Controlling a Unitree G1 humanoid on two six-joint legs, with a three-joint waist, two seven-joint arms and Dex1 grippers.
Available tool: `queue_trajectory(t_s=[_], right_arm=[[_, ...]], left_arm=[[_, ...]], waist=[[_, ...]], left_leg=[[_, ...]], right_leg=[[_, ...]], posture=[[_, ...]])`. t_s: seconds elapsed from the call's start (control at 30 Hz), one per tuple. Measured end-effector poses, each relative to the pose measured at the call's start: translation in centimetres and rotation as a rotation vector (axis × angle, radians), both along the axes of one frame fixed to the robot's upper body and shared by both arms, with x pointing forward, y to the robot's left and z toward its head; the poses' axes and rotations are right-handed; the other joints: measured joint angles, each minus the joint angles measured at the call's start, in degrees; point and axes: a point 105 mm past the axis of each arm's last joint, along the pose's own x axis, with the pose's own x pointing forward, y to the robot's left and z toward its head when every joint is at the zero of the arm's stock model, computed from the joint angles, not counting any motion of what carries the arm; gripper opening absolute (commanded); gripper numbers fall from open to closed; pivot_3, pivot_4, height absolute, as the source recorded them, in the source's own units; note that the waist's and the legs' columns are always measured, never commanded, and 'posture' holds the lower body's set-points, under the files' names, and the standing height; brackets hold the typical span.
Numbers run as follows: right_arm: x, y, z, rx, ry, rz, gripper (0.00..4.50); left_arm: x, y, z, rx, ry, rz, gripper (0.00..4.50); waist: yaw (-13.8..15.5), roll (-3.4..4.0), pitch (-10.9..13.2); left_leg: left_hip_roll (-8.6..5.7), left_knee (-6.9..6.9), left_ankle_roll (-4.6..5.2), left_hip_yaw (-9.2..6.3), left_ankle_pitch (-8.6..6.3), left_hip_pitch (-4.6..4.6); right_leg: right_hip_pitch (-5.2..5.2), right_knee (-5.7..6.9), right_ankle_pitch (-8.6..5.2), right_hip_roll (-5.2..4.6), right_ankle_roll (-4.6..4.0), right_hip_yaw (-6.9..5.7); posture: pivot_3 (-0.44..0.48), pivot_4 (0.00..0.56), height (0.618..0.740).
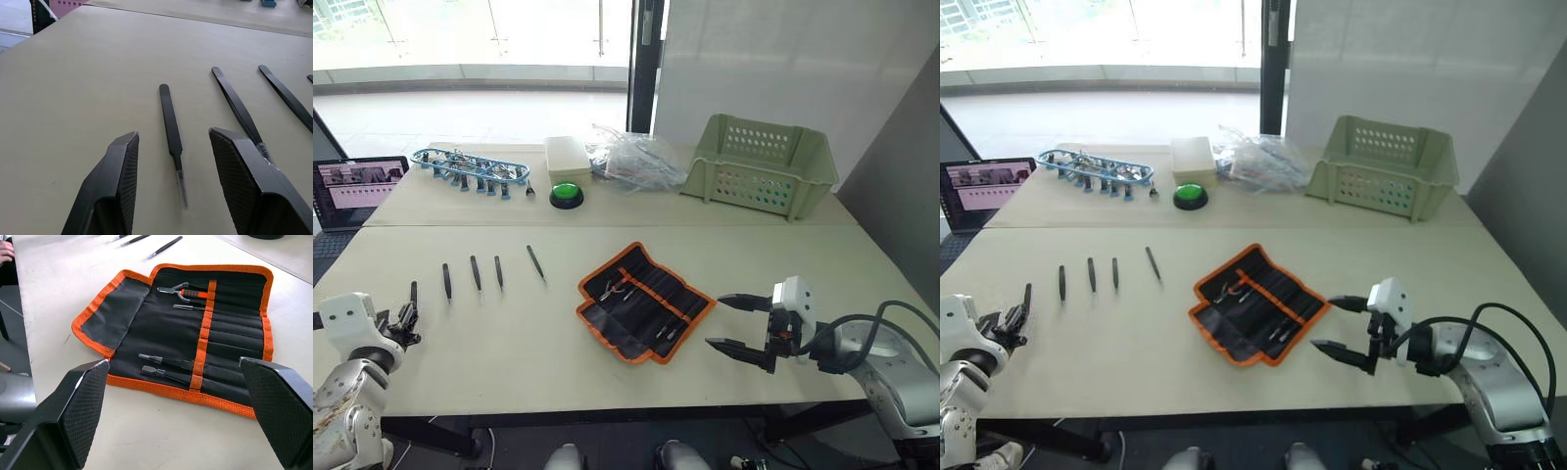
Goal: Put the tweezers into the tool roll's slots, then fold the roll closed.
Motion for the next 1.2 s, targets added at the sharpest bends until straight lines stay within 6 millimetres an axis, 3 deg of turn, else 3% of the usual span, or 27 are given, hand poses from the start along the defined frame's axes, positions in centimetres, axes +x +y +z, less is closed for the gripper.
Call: queue_trajectory(t_s=[0.37,0.47,0.73,1.2], right_arm=[[-0.1,0.0,-0.1,0.000,0.004,-0.002,4.50],[-0.1,0.0,-0.1,0.000,0.004,-0.001,4.50],[-0.2,0.1,0.0,-0.001,0.000,0.000,4.50],[0.0,0.0,0.0,-0.001,-0.005,-0.013,4.50]], left_arm=[[2.4,0.0,-1.4,-0.044,0.033,0.011,3.50],[2.9,0.4,-1.6,-0.028,0.061,0.021,2.77],[3.4,0.5,-2.0,-0.016,0.082,0.015,0.05],[3.5,0.5,-1.5,0.035,0.079,-0.010,0.02]], waist=[[0.1,0.00,0.0],[0.1,0.05,0.0],[0.8,0.23,-0.1],[1.1,0.21,-0.1]], left_leg=[[-0.01,0.00,0.00,-0.01,0.00,0.05],[-0.02,0.00,0.00,-0.01,0.00,0.15],[-0.06,0.01,0.00,0.00,0.01,0.21],[-0.03,0.01,0.00,0.00,0.00,0.15]], right_leg=[[0.03,0.04,0.01,0.01,0.01,0.00],[0.08,0.09,0.01,0.01,0.01,0.00],[0.17,0.08,0.02,-0.04,0.03,0.00],[0.11,0.07,0.02,-0.02,0.04,0.00]], posture=[[0.000,0.150,0.725],[0.000,0.150,0.725],[0.000,0.150,0.725],[0.000,0.150,0.725]])
